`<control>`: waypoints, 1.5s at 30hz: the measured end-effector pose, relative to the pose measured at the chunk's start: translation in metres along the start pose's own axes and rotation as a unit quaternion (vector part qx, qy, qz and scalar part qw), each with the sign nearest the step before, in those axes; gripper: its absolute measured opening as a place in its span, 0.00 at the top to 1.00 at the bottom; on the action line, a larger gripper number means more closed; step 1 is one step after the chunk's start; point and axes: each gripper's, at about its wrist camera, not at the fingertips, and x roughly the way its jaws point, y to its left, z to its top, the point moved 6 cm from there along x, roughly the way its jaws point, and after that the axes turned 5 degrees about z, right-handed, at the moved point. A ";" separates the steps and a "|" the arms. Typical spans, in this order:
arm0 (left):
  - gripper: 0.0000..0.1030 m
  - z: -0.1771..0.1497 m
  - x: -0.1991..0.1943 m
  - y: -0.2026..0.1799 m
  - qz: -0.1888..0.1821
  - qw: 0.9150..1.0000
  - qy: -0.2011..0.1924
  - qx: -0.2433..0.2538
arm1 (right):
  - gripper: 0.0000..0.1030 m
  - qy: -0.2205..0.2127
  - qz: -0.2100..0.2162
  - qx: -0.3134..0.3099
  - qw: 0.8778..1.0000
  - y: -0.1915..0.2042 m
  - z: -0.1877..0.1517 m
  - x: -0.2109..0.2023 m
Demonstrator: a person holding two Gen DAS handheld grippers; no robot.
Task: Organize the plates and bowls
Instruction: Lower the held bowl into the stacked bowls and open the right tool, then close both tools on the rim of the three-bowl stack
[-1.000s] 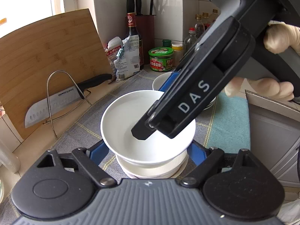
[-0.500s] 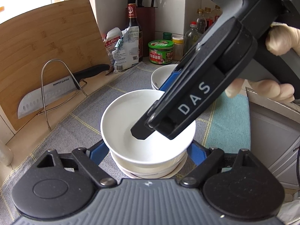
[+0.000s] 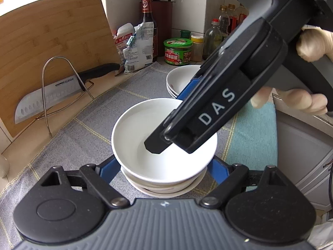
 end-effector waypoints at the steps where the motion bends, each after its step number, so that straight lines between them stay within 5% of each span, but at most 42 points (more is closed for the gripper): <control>1: 0.14 0.000 0.001 0.000 -0.001 1.000 0.000 -0.001 | 0.26 0.000 -0.001 -0.002 1.000 0.000 0.000 0.000; 11: 0.12 -0.004 0.005 0.001 -0.012 1.000 0.000 -0.011 | 0.22 -0.001 0.003 0.000 1.000 -0.001 -0.001 0.004; 16: 0.08 -0.007 0.001 0.003 -0.005 1.000 -0.006 -0.012 | 0.01 -0.024 0.002 -0.008 1.000 0.001 0.000 -0.001; 30: 0.03 -0.054 -0.009 0.030 -0.013 0.998 0.053 -0.019 | 0.00 -0.093 -0.044 -0.025 0.994 0.004 -0.040 -0.030; 38: 0.03 -0.066 0.009 0.020 -0.011 0.997 0.077 -0.001 | 0.00 -0.043 -0.068 -0.070 0.994 0.002 -0.088 -0.005; 45: 0.03 -0.062 0.025 0.019 0.039 0.993 0.105 -0.046 | 0.00 -0.021 -0.029 -0.159 0.987 -0.017 -0.093 0.042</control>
